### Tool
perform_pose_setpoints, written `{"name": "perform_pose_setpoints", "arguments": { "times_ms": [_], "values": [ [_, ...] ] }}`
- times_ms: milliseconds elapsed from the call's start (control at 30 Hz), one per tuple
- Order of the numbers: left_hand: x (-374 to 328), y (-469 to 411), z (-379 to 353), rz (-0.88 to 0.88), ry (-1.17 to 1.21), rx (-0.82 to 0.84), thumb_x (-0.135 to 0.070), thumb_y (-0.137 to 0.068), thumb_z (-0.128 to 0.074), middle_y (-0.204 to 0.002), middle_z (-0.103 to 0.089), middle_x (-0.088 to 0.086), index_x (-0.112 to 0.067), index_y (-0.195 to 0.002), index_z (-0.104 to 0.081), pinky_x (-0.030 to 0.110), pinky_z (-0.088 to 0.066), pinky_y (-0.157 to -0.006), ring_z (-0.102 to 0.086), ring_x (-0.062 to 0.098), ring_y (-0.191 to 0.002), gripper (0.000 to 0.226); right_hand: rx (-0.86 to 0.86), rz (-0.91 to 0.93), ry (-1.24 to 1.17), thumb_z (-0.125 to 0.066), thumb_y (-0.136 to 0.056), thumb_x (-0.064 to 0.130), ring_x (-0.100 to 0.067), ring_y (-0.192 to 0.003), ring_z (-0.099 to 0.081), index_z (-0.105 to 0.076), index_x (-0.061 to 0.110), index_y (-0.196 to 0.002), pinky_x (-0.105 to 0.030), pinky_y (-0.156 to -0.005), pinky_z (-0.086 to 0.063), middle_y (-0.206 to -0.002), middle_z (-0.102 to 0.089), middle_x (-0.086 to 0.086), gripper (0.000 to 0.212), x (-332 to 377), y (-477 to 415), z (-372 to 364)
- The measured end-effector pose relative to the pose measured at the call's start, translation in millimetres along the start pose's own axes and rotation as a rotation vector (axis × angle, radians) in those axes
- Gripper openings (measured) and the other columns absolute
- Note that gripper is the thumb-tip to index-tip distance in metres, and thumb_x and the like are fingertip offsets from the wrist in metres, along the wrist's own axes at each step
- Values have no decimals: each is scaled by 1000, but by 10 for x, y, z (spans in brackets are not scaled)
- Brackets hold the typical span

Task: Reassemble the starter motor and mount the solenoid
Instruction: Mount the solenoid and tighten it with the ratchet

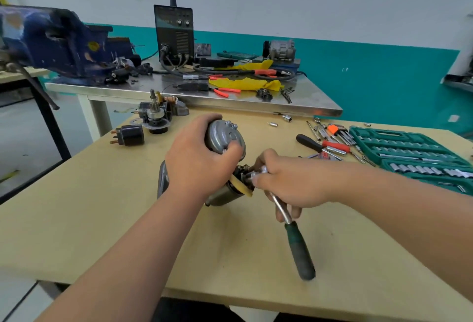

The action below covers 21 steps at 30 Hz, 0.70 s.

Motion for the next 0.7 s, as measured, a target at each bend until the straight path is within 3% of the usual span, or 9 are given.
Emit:
{"name": "perform_pose_setpoints", "arguments": {
  "times_ms": [67,167,267,333,400,467,533,633,700],
  "values": [
    [-24,-29,-29,8,-10,38,-47,-64,-54,-89,-56,-26,-39,-113,-57,33,-51,-81,-58,8,-93,50,-17,125,415,-36,-101,34,-18,-60,-58,-31,14,-115,-24,-49,-46,-78,-58,-7,25,106,12,34],
    [-25,-61,-77,19,-27,59,-48,-62,-53,-87,-53,-30,-41,-113,-56,31,-49,-80,-56,7,-93,51,-64,186,643,-43,-99,37,-18,-65,-55,-23,25,-117,-36,-58,-47,-77,-57,-3,30,165,-32,117],
    [21,-42,-59,18,-8,30,-52,-60,-50,-87,-53,-31,-43,-111,-56,29,-47,-78,-54,4,-90,52,-133,134,338,-59,-91,42,-13,-76,-63,-42,26,-116,-32,-69,-52,-82,-65,8,34,63,-65,278],
    [28,-29,-55,13,-7,19,-54,-59,-48,-88,-53,-32,-43,-112,-56,28,-45,-76,-54,4,-91,55,-121,77,-50,-66,-87,40,-7,-69,-69,-60,23,-100,-22,-57,-52,-73,-72,10,22,-35,-54,224],
    [24,-44,-66,21,-8,18,-53,-59,-48,-87,-52,-32,-41,-113,-56,28,-44,-76,-54,5,-92,56,-111,8,-363,-63,-89,37,-7,-64,-70,-67,14,-90,-18,-49,-49,-70,-73,4,23,-106,-52,131],
    [16,-59,-86,28,-6,23,-52,-59,-48,-86,-51,-32,-40,-115,-57,29,-46,-76,-55,5,-92,58,-121,-57,-449,-59,-92,38,-12,-63,-71,-66,10,-88,-19,-47,-50,-70,-73,-3,29,-156,-58,85],
    [16,-55,-82,24,-3,15,-53,-59,-48,-86,-51,-32,-40,-115,-57,28,-46,-75,-55,5,-91,58,-138,-45,-251,-55,-92,45,-11,-62,-70,-64,14,-90,-25,-50,-53,-70,-72,-1,32,-125,-44,109],
    [27,-22,-32,9,10,-10,-55,-59,-47,-87,-52,-32,-40,-114,-57,27,-45,-75,-55,4,-90,58,-185,175,566,-46,-93,54,-10,-72,-58,-55,24,-105,-28,-62,-46,-81,-61,8,33,142,-29,210],
    [16,-22,-30,4,14,-6,-55,-58,-47,-88,-54,-29,-40,-113,-57,29,-47,-77,-56,6,-91,58,-214,338,883,-41,-96,50,-14,-81,-54,-47,25,-115,-30,-70,-44,-93,-57,8,32,292,-40,185]
  ]
}}
Point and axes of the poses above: each hand's wrist, its own y-axis away from the middle knuckle, its own z-axis out of the back of the hand, x = y × z, the point moved 10 cm from there along -y, towards the middle knuckle
